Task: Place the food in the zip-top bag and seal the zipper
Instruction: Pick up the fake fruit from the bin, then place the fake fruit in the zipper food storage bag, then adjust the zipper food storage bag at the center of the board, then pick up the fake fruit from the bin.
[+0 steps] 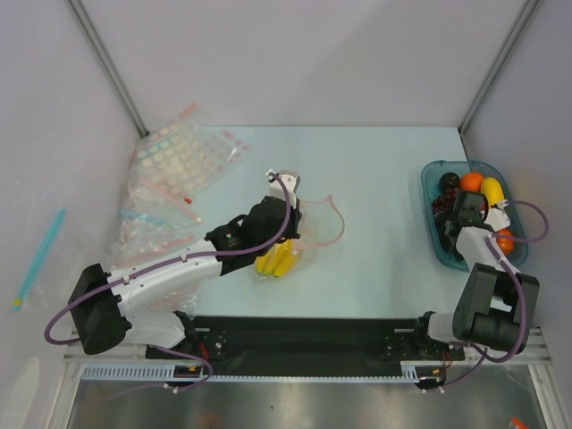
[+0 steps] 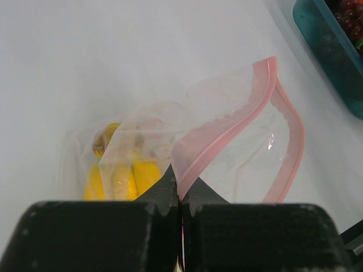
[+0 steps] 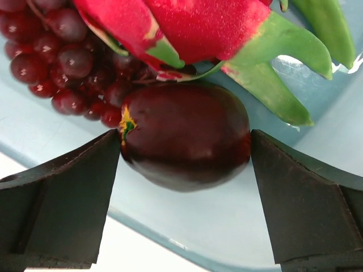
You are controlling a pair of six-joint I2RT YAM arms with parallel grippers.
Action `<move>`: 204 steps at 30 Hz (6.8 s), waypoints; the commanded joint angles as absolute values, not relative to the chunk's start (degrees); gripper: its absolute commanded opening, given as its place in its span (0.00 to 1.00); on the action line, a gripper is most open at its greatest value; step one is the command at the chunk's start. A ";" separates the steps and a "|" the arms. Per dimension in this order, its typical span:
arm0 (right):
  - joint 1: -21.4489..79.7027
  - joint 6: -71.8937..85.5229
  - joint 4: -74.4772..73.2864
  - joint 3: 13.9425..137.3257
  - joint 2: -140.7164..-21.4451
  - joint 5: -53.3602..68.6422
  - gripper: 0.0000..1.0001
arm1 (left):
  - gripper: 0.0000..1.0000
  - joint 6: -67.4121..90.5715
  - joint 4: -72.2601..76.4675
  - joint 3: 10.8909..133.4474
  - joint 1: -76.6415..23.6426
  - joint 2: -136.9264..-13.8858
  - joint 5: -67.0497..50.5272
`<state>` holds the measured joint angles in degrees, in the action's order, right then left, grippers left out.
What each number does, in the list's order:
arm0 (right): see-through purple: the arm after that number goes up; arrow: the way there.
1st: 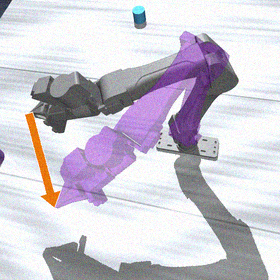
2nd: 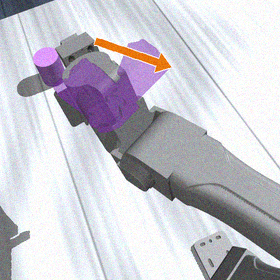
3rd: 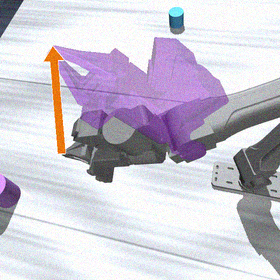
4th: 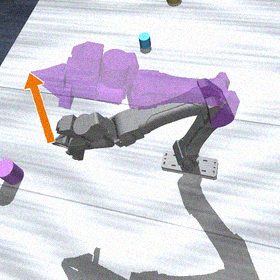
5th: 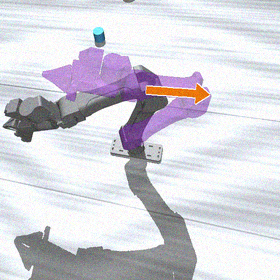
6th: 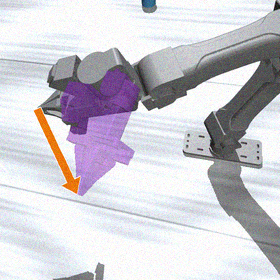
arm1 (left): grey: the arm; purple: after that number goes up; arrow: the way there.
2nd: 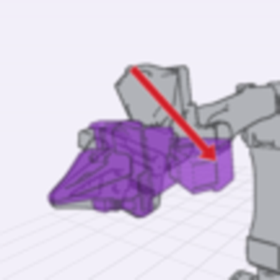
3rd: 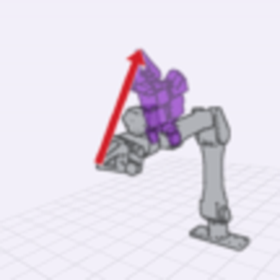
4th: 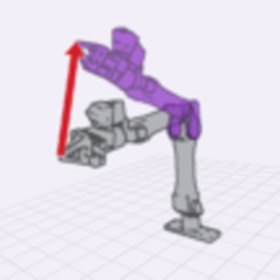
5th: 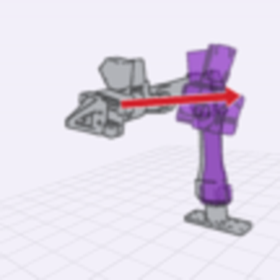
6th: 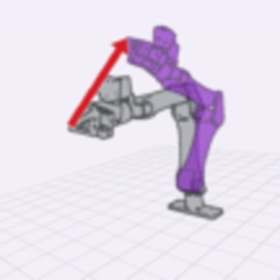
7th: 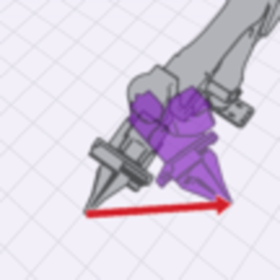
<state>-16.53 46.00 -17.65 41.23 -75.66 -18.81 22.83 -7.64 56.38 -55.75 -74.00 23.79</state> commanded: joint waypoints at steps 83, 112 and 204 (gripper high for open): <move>35.77 6.15 15.47 35.07 -49.13 14.68 0.88 | 0.00 28.12 -13.89 62.32 -55.02 -69.52 15.99; 36.56 8.43 14.06 35.33 -47.64 8.53 0.90 | 0.00 29.27 -13.97 60.82 -53.97 -67.85 20.38; 1.77 54.23 -28.82 41.30 -53.87 -47.38 1.00 | 0.00 24.70 -11.95 63.02 -57.22 -76.46 19.34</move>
